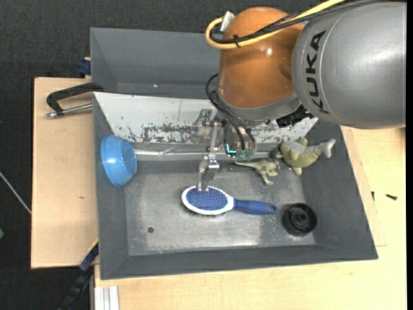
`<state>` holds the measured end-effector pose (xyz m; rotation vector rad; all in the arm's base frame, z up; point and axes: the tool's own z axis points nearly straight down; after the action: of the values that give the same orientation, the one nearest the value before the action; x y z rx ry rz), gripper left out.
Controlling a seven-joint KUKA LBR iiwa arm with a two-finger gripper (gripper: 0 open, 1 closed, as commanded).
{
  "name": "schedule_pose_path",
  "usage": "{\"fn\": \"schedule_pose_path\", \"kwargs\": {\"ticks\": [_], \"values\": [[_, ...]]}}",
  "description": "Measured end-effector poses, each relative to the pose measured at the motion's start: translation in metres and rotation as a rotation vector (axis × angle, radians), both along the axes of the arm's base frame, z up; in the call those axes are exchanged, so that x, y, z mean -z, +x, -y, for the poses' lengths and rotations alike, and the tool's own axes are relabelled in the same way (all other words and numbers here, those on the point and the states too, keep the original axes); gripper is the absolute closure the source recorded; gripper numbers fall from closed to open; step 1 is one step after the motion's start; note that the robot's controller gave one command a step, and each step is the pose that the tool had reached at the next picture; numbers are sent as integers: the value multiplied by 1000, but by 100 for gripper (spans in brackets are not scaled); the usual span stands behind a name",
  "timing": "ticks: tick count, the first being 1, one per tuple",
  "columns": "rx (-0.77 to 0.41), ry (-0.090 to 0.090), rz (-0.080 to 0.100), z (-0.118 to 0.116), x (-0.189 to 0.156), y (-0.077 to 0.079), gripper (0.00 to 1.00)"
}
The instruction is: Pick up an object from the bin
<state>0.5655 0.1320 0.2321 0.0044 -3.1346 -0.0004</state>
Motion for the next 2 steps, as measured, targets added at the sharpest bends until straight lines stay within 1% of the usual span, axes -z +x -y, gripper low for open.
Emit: {"fn": "schedule_pose_path", "kwargs": {"ticks": [1, 2], "values": [[-54, -1, -2, 24, 75, -42, 0], [-58, 3, 12, 36, 163, -18, 0]]}}
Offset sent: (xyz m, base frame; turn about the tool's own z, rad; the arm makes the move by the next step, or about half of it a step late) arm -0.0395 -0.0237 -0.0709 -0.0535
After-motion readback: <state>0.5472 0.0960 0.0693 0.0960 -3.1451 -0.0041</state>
